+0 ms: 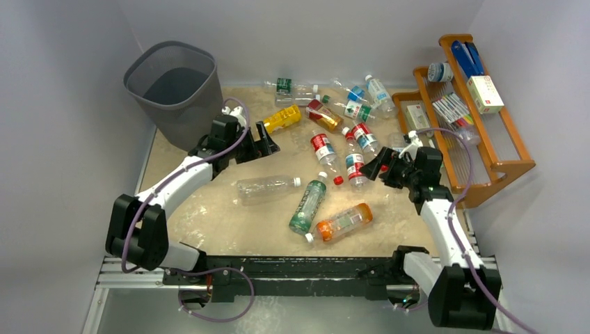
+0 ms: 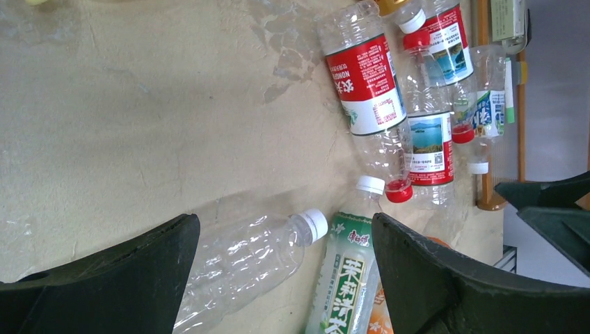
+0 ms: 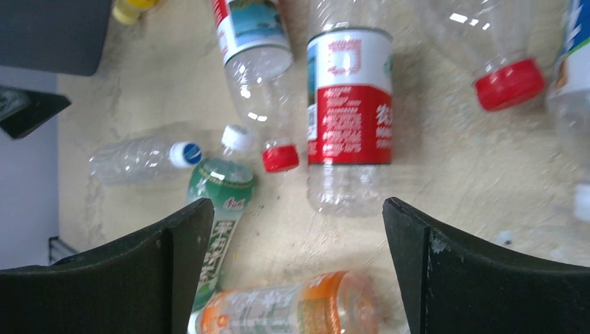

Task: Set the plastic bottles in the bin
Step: Pick up the plastic bottle at the center of the board.

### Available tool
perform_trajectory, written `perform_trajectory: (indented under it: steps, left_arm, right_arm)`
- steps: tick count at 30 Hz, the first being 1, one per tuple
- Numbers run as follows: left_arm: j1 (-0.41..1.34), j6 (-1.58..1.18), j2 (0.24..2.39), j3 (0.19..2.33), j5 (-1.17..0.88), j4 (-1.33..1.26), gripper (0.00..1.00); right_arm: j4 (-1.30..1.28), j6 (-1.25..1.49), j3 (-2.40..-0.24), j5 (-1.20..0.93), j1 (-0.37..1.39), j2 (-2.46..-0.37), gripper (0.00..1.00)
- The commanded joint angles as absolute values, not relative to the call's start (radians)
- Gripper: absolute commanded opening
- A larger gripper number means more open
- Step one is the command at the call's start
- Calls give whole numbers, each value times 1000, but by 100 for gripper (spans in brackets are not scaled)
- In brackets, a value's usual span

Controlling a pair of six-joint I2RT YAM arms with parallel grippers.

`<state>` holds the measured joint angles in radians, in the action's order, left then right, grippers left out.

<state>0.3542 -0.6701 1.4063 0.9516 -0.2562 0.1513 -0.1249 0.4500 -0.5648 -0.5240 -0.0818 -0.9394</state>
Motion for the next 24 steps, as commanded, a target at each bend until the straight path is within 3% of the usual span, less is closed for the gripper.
perform_trajectory:
  steps: [1,7,24]
  left_arm:
    - [359,-704,1424,956,-274,102,94]
    - [357,-793,1499,935,-446,22,94]
    - [357,-807,1468,927,-381,33,94]
  right_arm:
    - [-110,394,-686,-394,-51,-1040,93]
    - [-113,352,-772,-266,37,-1180,91]
    - [-104,319,-824,-149,139,-1399,83]
